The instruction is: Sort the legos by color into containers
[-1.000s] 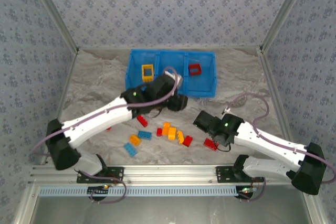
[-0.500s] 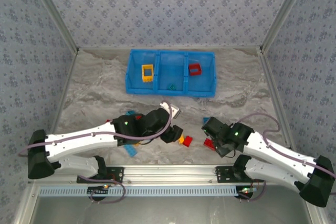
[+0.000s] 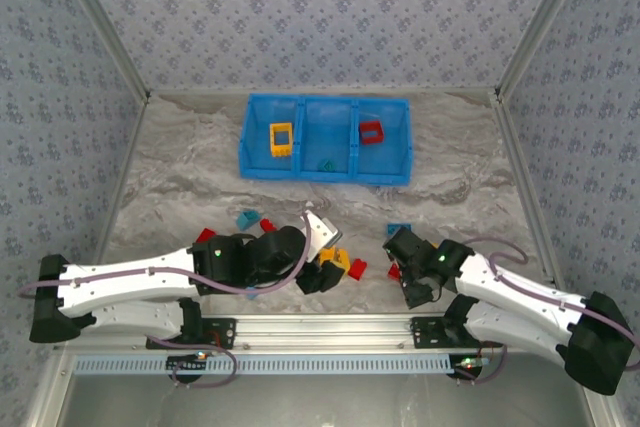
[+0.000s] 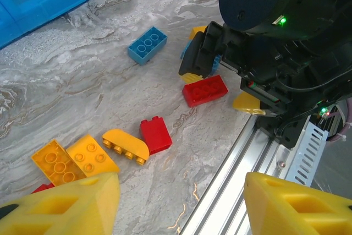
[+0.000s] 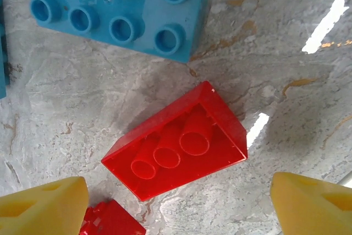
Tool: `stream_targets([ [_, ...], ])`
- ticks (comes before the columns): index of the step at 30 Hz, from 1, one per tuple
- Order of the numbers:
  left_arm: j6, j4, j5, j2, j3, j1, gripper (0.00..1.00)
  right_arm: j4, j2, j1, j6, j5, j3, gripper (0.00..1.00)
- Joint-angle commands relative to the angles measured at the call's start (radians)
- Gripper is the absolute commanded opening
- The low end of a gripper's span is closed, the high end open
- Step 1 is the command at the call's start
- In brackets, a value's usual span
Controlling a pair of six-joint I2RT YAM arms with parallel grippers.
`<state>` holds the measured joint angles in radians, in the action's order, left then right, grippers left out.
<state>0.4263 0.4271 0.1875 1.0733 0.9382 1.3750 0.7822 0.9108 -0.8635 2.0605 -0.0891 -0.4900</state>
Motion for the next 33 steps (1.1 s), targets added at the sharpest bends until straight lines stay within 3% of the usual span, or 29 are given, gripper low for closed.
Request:
stream_targets([
  [1, -0.021, 0.006, 0.007, -0.011, 0.011, 0.004, 0.62, -0.035, 0.004, 0.032, 0.366, 0.009, 0.032, 0.89],
  [10, -0.010, 0.008, 0.006, -0.015, 0.005, 0.004, 0.62, -0.121, 0.052, 0.143, 0.334, 0.049, 0.073, 0.85],
  [14, -0.006, 0.015, 0.013, -0.022, 0.005, 0.004, 0.62, -0.102, 0.071, 0.185, 0.295, 0.043, 0.049, 0.76],
  [17, -0.003, 0.018, 0.023, -0.026, 0.003, 0.004, 0.62, -0.075, 0.109, 0.205, 0.261, 0.055, 0.024, 0.64],
  [24, 0.006, 0.015, 0.031, -0.027, -0.001, 0.005, 0.63, -0.128, 0.179, 0.202, 0.243, 0.083, 0.022, 0.53],
  [26, 0.011, 0.014, 0.030, -0.023, -0.002, 0.005, 0.63, -0.140, 0.191, 0.201, 0.240, 0.085, 0.015, 0.53],
  [33, 0.019, 0.013, 0.029, -0.017, -0.002, 0.005, 0.63, -0.176, 0.211, 0.188, 0.231, 0.105, 0.003, 0.69],
])
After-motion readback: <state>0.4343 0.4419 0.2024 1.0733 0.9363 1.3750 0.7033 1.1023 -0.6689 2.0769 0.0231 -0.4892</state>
